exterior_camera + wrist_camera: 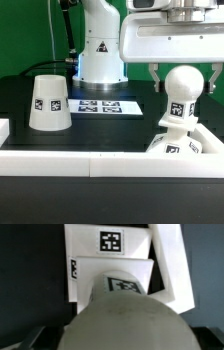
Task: Assemble lamp
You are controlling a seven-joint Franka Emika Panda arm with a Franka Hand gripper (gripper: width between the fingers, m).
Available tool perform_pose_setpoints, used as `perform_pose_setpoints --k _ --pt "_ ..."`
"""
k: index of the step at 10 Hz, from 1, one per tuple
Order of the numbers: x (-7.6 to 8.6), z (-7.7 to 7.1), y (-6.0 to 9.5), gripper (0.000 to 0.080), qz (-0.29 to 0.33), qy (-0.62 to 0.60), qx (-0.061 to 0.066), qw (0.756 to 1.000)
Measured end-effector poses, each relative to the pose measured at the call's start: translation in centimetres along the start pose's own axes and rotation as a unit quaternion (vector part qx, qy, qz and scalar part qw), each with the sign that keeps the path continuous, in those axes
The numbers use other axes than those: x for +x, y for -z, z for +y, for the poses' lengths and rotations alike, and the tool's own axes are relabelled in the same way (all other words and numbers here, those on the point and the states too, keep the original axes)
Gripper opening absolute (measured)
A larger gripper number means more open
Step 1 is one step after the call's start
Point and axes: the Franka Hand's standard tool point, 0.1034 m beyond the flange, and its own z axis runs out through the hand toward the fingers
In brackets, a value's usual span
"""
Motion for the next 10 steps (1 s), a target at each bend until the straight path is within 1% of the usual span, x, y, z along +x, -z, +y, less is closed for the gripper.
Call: perform_pose_setpoints --k 1,2,3,4,6,8,10 --pt "0.0 0.0 -0.1 0.0579 0.0 0.001 0.0 1.0" --pt "0.0 0.0 -0.1 0.0681 -0.001 0.001 0.0 1.0" --pt "-0.1 0.0 -0.1 0.0681 0.002 0.019 0.0 1.0" --pt "-0.7 0.0 0.0 0.0696 0.006 0.038 0.002 0.999" --pt "-2.9 0.3 0.3 0.0699 0.012 0.059 0.005 0.998" --pt "-4.8 1.5 1.1 0.0699 0.011 0.062 0.005 0.998" --pt "-6.3 3.2 1.2 0.0699 0.011 0.069 0.002 0.998"
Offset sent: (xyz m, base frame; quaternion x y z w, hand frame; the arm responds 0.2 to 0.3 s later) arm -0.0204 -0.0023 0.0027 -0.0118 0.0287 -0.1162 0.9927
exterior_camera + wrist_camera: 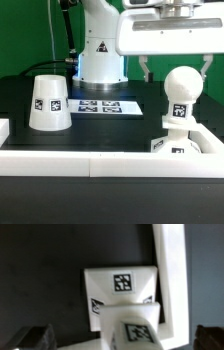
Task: Assemble lamp
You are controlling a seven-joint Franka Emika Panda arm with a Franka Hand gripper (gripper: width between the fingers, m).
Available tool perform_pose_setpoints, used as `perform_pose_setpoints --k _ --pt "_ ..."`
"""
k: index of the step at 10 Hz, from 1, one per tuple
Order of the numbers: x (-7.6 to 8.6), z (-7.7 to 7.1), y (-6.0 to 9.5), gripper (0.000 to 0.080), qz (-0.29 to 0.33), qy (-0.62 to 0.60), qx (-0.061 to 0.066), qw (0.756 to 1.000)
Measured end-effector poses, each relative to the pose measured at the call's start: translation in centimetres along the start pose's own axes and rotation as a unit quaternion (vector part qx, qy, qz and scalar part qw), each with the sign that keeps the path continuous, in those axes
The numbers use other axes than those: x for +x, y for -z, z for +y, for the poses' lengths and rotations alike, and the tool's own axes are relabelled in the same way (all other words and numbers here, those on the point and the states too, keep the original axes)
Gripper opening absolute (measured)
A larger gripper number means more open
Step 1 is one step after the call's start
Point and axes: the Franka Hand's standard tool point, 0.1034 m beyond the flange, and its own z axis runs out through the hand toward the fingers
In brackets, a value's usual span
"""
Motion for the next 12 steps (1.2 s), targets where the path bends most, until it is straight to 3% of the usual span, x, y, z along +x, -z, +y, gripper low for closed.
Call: perform_pose_setpoints --k 4,5,7,10,12 --pt "-0.1 0.1 -0.2 0.0699 -0.002 -0.004 0.001 1.0" --pt "0.0 0.9 -0.1 0.0699 -0.002 -0.011 0.004 1.0" --pt "-1.8 5.5 0.8 0.0699 0.012 0.008 0.009 1.0" --pt "-4.0 10.4 1.3 0.0699 0.013 0.023 0.002 1.0" --pt "-3.8 11.0 1.2 0.0699 0.013 0.026 0.0 1.0"
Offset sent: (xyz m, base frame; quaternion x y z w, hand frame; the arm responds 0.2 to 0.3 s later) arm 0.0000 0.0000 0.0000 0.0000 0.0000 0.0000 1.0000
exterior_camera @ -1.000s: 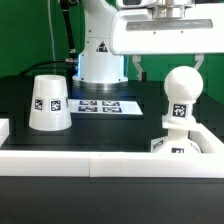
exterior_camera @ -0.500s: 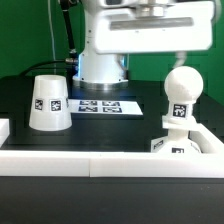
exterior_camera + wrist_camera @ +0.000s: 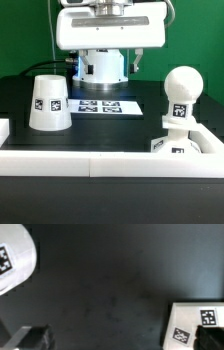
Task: Assemble lamp
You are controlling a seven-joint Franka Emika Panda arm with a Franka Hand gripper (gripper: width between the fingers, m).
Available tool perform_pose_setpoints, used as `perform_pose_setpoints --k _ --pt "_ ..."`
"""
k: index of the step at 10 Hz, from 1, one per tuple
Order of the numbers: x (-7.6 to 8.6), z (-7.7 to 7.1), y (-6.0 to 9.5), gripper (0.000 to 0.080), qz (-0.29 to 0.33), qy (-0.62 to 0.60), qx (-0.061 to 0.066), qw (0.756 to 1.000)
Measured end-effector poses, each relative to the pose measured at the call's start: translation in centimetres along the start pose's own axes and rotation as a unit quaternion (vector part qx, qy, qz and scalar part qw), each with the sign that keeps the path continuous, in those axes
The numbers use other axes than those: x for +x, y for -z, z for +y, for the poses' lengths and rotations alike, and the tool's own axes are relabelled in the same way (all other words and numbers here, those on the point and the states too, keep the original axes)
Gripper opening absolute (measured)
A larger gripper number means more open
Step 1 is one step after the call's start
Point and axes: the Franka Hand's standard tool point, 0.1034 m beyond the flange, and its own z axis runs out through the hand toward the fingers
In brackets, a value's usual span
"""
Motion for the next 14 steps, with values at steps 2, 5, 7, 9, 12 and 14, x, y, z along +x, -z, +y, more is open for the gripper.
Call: perform_pose_setpoints --k 2,5,7,9,12,14 --pt "0.2 1.7 0.1 0.0699 0.001 -0.001 -0.004 1.0" --pt "-0.2 5.7 0.1 0.0699 -0.012 -0.006 -0.011 1.0" --pt "-1.1 7.8 0.2 0.0699 -0.016 -0.006 -0.016 1.0" --pt "-2.0 8.1 -0.1 0.0699 -0.022 -0.008 -0.017 1.0" --pt "-2.6 8.4 -0.8 0.0699 -0.026 -0.003 -0.02 0.999" --pt "-2.5 8.5 -1.7 0.0699 -0.028 0.0 -0.024 0.999"
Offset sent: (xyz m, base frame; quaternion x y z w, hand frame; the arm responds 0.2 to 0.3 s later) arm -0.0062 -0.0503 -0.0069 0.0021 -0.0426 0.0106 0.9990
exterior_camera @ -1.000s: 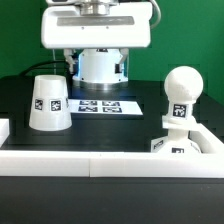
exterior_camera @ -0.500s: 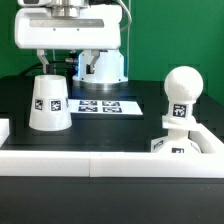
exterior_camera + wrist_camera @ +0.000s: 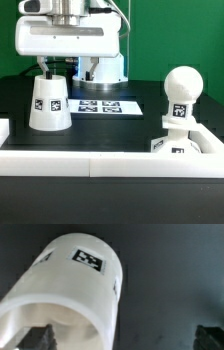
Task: Assemble lamp
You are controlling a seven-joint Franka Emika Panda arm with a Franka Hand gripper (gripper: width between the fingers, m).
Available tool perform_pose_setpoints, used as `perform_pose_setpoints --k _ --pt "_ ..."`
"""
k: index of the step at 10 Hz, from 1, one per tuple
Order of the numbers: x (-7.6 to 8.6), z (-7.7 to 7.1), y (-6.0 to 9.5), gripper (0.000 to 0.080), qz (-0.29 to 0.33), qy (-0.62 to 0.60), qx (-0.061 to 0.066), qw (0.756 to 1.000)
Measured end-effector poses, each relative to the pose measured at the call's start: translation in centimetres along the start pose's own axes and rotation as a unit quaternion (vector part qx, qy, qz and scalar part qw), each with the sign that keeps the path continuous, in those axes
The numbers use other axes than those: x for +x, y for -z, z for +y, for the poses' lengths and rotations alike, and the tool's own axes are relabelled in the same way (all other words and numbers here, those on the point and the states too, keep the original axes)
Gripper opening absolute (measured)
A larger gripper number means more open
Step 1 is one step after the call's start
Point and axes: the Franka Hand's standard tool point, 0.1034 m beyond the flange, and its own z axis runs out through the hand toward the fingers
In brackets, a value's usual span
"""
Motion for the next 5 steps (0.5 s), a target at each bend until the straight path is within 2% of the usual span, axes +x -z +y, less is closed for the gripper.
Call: perform_pose_setpoints --k 4,5 --pt "-0.41 -0.06 -0.99 0.0699 -0.006 0.003 -0.003 1.0" --pt "-0.41 -0.05 -0.99 0.0605 -0.006 0.003 -0.003 1.0"
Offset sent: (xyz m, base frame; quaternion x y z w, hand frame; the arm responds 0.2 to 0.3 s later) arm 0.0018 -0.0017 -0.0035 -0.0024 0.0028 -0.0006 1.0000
